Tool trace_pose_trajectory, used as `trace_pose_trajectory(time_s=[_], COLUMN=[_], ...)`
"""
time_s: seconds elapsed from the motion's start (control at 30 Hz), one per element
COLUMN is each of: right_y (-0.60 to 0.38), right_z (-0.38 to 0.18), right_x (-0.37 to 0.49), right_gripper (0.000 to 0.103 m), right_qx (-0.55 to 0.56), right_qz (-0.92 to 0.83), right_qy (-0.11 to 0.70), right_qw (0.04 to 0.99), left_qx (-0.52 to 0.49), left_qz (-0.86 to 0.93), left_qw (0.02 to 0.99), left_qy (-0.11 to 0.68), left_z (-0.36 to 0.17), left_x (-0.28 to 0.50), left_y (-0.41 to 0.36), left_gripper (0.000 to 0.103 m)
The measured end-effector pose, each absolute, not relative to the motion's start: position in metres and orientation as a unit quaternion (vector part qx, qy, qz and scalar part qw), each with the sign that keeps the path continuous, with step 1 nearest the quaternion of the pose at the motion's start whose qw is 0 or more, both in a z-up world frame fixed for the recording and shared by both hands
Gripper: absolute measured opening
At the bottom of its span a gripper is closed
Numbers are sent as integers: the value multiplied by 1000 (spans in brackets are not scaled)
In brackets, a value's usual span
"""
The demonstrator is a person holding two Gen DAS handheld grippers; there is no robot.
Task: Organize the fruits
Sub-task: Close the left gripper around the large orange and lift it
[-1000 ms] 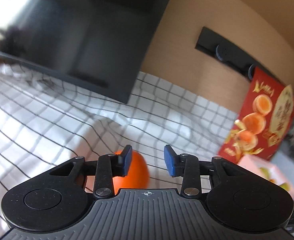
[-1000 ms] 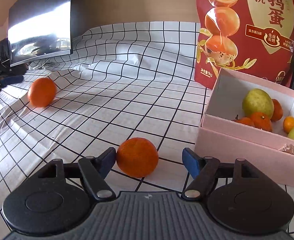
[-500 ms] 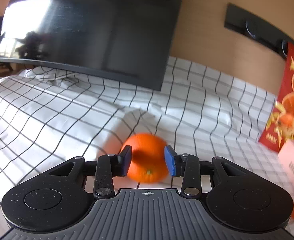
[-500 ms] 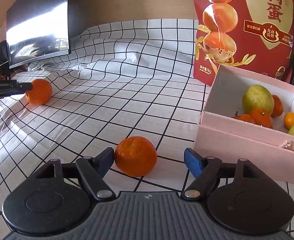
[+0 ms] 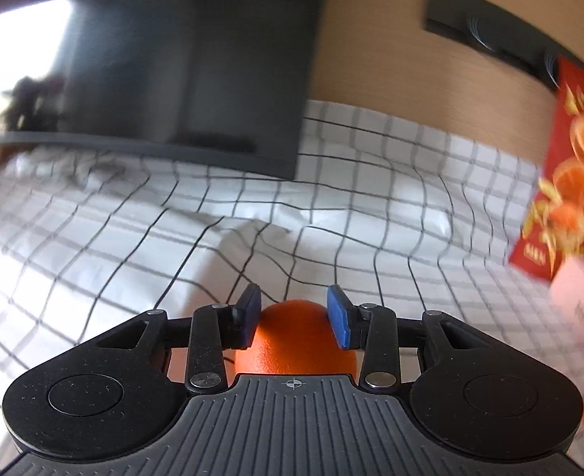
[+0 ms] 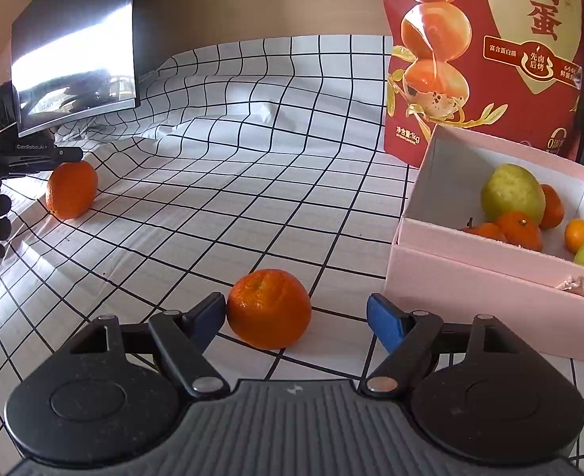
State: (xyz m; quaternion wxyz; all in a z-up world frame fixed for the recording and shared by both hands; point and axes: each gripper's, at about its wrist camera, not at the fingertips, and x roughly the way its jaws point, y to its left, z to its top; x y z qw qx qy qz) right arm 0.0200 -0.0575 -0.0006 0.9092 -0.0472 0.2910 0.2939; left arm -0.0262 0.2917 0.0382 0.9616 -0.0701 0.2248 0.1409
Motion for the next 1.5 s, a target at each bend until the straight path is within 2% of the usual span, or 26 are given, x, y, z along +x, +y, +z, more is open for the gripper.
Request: trace_pose_trajectory(time_s=[0.13, 0.37, 0.47, 0.63, 0.7, 0.97, 1.07, 1.13, 1.3, 1.5], right_y=[-58, -58, -58, -58, -58, -57, -57, -57, -57, -57], right_z=[-1, -1, -1, -2, -2, -3, -3, -3, -3, -3], right_x=[20, 19, 20, 19, 20, 22, 21, 21, 21, 21], right_gripper=[79, 80, 80, 80, 80, 80, 80, 80, 80, 80], right_qx=[-46, -45, -45, -44, -44, -42, -43, -42, -42, -42], right_qz=[292, 291, 292, 291, 292, 293, 293, 293, 293, 293], right_qy=[292, 292, 293, 295, 294, 300, 300, 300, 300, 300], right_qw=[910, 910, 909, 909, 909, 907, 907, 907, 907, 907], left_qx=[13, 34, 5, -160, -186, -162, -147, -112, -31, -48], left_qz=[120, 120, 144, 112, 99, 93, 79, 65, 52, 62], left_qw=[964, 958, 952, 937, 932, 933, 934, 936, 940, 938], left_qy=[239, 260, 269, 291, 294, 307, 317, 326, 336, 337], left_z=[39, 44, 50, 51, 48, 50, 53, 56, 56, 56], left_x=[-20, -11, -9, -8, -8, -4, -3, -5, -9, -7], left_y=[271, 279, 295, 339, 345, 335, 332, 325, 310, 315], left_gripper=[41, 46, 45, 45, 45, 45, 50, 54, 55, 56])
